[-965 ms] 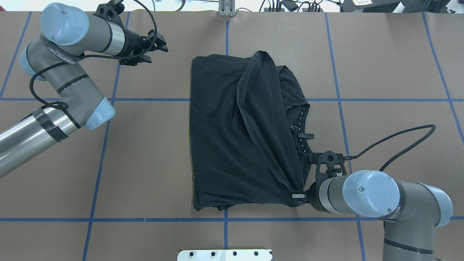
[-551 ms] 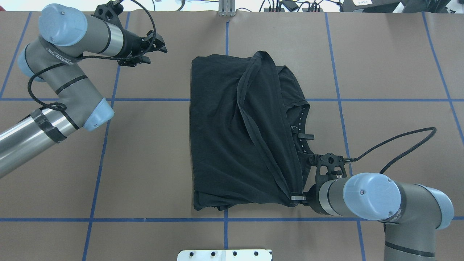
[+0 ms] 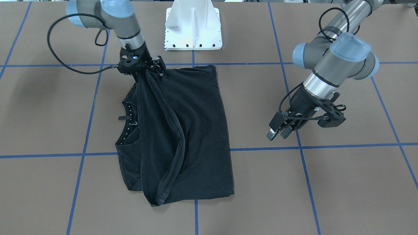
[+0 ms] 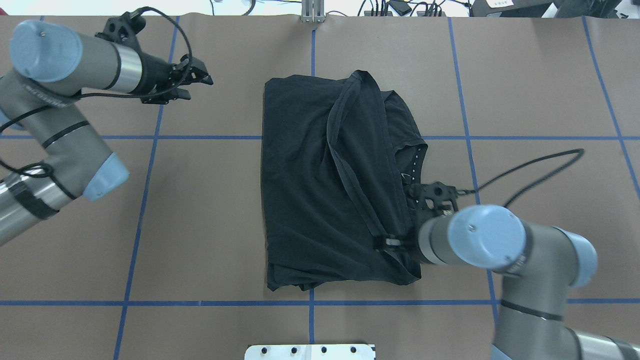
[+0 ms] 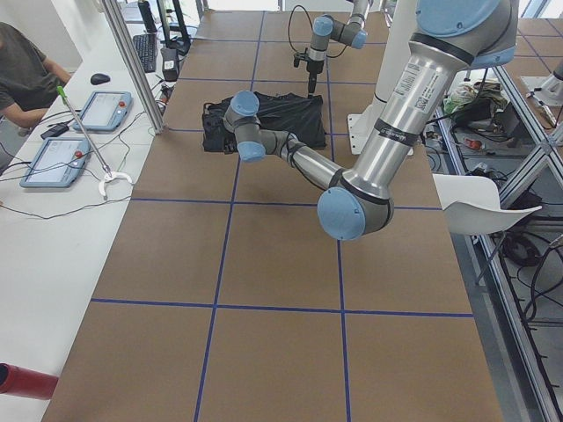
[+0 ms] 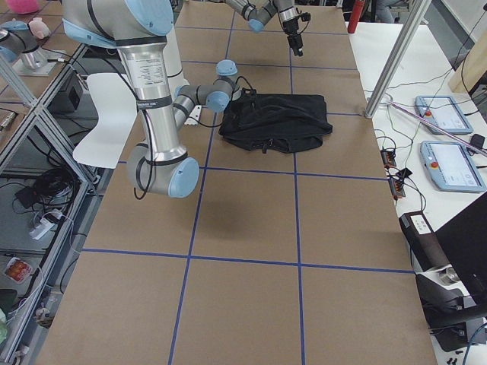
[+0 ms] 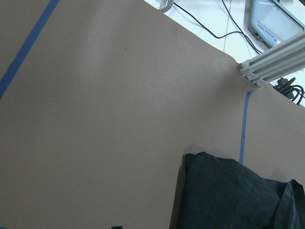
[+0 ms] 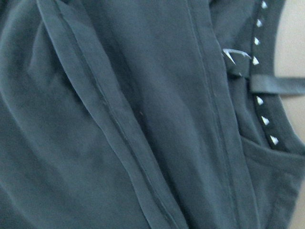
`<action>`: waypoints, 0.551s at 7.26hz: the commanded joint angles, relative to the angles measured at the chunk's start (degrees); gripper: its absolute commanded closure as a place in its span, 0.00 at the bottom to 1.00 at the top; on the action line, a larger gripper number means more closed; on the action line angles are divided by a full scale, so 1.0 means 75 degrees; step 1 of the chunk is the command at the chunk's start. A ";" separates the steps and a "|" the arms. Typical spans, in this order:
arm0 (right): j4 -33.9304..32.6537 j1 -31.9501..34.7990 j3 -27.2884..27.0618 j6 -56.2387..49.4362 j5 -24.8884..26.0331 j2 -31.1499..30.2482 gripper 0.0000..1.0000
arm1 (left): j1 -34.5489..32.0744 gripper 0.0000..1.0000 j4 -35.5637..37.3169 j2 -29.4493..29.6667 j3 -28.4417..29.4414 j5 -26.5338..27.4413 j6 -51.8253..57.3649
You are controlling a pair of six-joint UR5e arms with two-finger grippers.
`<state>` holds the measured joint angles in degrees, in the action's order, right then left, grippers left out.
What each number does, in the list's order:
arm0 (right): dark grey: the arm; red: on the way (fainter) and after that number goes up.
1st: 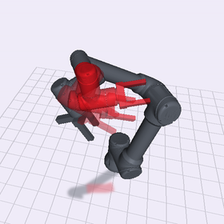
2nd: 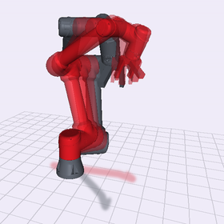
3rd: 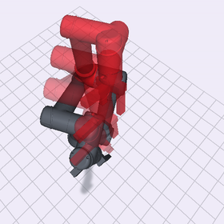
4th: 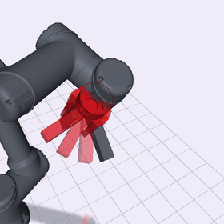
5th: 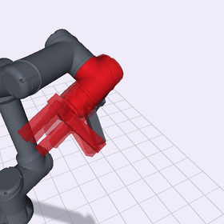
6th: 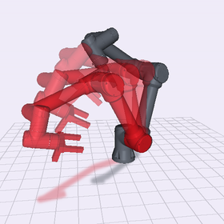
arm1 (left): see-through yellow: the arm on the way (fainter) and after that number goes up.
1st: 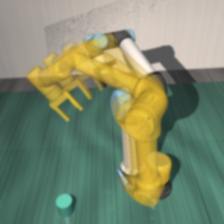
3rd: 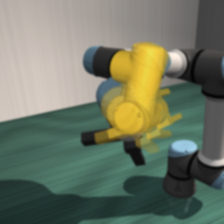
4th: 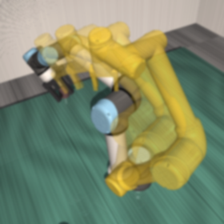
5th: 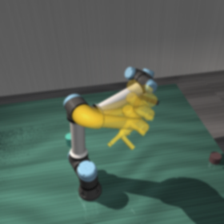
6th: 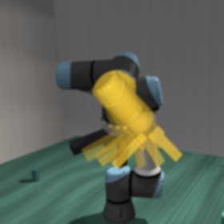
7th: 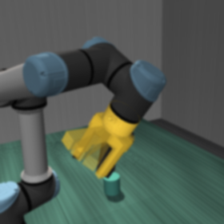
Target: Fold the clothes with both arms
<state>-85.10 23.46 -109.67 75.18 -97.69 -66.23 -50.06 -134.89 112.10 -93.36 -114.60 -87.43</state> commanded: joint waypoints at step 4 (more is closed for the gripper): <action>-0.0782 0.0903 0.3811 -0.1735 0.0298 0.3400 0.24 | -0.0005 0.29 -0.0003 -0.0896 -0.0735 -0.0189 0.0044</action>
<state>-90.86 29.05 -87.88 65.46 -96.32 -45.57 -50.14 -134.91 106.01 -98.65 -115.96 -87.12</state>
